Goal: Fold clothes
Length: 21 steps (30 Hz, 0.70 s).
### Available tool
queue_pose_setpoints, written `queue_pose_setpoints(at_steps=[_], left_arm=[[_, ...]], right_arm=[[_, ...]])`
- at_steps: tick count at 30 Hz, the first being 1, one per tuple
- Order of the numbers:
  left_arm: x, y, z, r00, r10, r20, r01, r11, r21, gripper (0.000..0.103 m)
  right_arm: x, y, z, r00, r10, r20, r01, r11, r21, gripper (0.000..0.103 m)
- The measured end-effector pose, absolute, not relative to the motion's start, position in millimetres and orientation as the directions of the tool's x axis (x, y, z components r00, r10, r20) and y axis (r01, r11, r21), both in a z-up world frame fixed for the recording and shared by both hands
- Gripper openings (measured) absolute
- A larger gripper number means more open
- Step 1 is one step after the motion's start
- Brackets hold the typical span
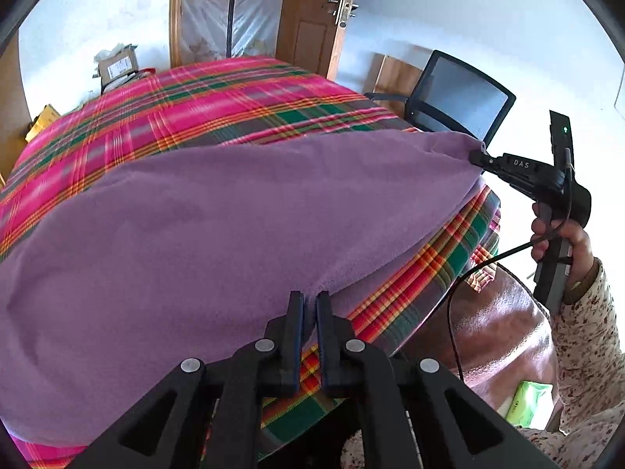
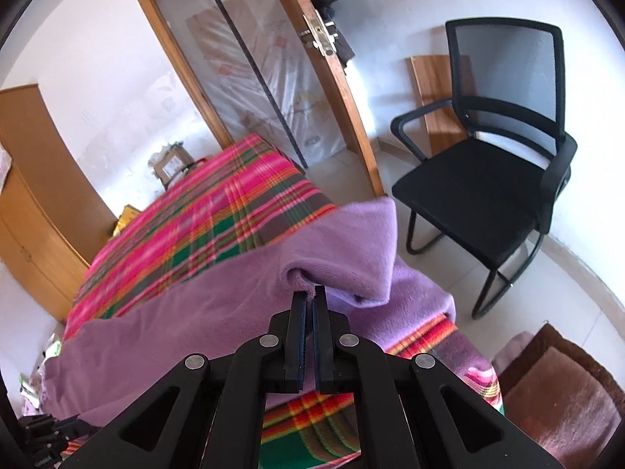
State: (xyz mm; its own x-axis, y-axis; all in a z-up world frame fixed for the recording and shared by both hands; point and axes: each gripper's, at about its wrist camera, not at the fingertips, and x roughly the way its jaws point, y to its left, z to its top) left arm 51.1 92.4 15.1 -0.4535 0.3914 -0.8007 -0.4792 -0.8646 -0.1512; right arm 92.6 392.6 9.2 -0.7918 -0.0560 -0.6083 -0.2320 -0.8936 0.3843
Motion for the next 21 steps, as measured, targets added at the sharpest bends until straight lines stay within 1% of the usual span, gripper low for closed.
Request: queue_pose_setpoints(at_steps=[6,8,9,12,14,15,16,19,21], left_arm=[[52.4,94.2,12.1,-0.446,0.383,-0.809,-0.481,-0.865,-0.144,0.007],[51.8,94.0,10.7,-0.440,0.384,-0.812,-0.480,-0.864,-0.148,0.007],[51.7,94.4,10.2,-0.438,0.383,-0.813,-0.481,-0.864,-0.148,0.007],[52.0,95.7,10.9,-0.440,0.381,-0.813,-0.484,-0.863,-0.143,0.007],[51.0,95.0,11.5,-0.436,0.386,-0.813,-0.482,-0.863,-0.151,0.007],[50.7,94.8,11.4,-0.435,0.387,-0.813,-0.481,-0.863,-0.153,0.007],[50.7,94.9,10.9,-0.433,0.386,-0.814,-0.480,-0.863,-0.154,0.007],[49.9,96.9,8.5,-0.426,0.379,-0.821,-0.482,-0.864,-0.149,0.007],[49.3,98.2,7.2,-0.422,0.375,-0.826,-0.482,-0.864,-0.146,0.007]], right_arm=[[99.2,396.5,-9.2,-0.776,-0.067,-0.627,-0.255,-0.877,0.408,0.003],[100.5,401.1,-15.1,-0.779,-0.085,-0.621,-0.254,-0.863,0.437,0.004],[100.8,403.4,-17.0,-0.782,-0.098,-0.615,-0.251,-0.855,0.455,0.007],[100.7,411.5,-18.9,-0.799,-0.148,-0.583,-0.228,-0.822,0.521,0.008],[101.9,421.4,-19.2,-0.818,-0.180,-0.547,-0.217,-0.784,0.582,0.016],[103.7,427.9,-19.8,-0.830,-0.195,-0.523,-0.212,-0.756,0.619,0.026],[105.4,434.4,-20.5,-0.841,-0.210,-0.498,-0.206,-0.727,0.655,0.032],[107.6,449.9,-22.2,-0.867,-0.236,-0.440,-0.189,-0.660,0.727,0.038],[103.0,455.2,-23.4,-0.864,-0.253,-0.435,-0.189,-0.638,0.747,0.040]])
